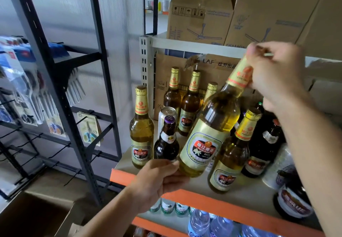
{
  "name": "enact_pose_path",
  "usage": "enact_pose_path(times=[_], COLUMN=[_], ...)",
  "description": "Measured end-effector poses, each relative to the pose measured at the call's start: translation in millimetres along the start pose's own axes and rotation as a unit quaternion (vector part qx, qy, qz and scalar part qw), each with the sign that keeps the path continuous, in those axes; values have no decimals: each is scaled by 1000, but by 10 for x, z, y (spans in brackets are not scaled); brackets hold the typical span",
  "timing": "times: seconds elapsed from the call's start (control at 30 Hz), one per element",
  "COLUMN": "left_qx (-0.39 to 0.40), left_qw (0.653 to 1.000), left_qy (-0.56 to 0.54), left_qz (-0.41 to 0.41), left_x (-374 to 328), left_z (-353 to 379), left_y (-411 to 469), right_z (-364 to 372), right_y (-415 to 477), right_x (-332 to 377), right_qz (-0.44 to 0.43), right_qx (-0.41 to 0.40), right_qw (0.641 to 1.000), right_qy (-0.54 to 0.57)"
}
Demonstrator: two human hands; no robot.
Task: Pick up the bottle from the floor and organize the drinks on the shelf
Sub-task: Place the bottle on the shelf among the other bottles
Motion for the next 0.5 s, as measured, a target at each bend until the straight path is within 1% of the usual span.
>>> enact_pose_path(times=[0.13, 0.3, 0.5], left_qx=[3, -34, -117], left_qw=[998, 986, 963], left_qy=[19, 77, 169], left_qz=[66, 147, 177], left_x=[-499, -1141, -1605], left_z=[-8, -109, -393], left_y=[-187, -422, -633], right_z=[-113, -124, 101], right_y=[150, 273, 230], right_x=[366, 632, 620], right_qz=[-19, -19, -2], right_qx=[-42, -74, -83], right_qw=[998, 989, 980], right_qy=[29, 125, 182])
Point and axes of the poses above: each hand's wrist, its own y-axis towards the middle knuckle, its own z-axis out of the palm, x = y × z, the point moved 7 cm from there along y, towards the middle knuckle, and after that the axes turned 4 degrees about x, right-handed, at the moved point
